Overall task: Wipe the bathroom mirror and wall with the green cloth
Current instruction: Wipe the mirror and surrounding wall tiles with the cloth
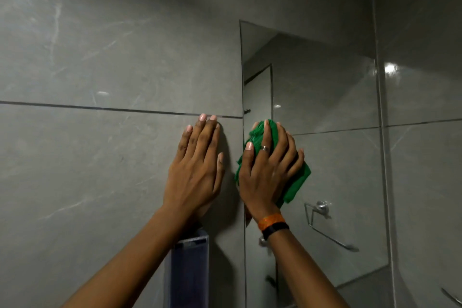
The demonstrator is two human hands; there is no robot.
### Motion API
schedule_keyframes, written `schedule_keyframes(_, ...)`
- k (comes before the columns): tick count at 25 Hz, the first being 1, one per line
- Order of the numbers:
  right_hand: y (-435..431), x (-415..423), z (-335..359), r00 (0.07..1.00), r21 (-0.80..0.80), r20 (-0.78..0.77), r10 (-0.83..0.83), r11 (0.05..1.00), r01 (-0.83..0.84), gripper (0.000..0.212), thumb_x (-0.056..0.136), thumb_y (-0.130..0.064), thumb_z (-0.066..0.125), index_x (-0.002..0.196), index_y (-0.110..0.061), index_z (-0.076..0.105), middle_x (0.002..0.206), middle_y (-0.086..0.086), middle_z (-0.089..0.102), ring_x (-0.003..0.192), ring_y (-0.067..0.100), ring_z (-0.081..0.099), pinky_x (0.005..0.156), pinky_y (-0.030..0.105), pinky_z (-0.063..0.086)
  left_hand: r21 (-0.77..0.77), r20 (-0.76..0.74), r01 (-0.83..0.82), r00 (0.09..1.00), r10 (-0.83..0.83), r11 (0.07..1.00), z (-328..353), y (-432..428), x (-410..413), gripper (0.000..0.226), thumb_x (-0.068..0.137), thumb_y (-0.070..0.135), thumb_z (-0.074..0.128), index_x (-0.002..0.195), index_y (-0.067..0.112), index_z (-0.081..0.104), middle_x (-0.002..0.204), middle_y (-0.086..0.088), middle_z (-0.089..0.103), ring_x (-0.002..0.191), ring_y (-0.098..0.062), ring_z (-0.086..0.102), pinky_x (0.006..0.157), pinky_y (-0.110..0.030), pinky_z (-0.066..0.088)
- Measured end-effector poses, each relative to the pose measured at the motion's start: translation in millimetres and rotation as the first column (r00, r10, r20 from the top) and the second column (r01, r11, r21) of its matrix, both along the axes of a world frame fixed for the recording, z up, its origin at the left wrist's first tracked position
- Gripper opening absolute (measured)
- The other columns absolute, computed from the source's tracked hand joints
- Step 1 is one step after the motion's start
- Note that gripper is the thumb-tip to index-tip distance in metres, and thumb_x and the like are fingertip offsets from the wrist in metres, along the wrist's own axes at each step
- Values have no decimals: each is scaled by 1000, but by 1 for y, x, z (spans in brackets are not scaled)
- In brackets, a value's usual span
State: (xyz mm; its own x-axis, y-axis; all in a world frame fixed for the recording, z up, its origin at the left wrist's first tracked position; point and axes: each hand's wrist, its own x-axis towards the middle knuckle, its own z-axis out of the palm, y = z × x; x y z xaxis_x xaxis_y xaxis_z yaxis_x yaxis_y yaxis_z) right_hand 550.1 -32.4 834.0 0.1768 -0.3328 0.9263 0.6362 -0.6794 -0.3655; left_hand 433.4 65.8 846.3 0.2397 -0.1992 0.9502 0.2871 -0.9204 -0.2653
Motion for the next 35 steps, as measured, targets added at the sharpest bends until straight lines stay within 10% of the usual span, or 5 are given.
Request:
schedule_keyframes(19,-9,18,234,955,-192,294,44,981,14,54,104,-46,28,149,-25,48,154,9,47,140,33,42,121,56,21,30,39,-81,996,80,996,1,-2,0,61,102,31,33,153,-3,34,163,-20,31,153,-33,24,123,-46,18)
schedule_keyframes(29,-27,0,329,974,-436,193,119,899,-23,44,107,-39,37,142,-19,53,145,15,47,128,39,43,108,51,29,10,10,-114,993,114,993,16,2,-14,65,101,36,35,154,-2,32,164,-18,29,152,-33,25,122,-44,18)
schedule_keyframes(35,5,-78,297,917,-466,339,207,884,-27,36,106,-35,41,136,-25,57,139,12,51,122,37,46,105,52,30,36,64,-290,956,287,956,83,46,-117,64,103,35,32,156,-1,28,166,-19,26,156,-32,18,126,-47,18)
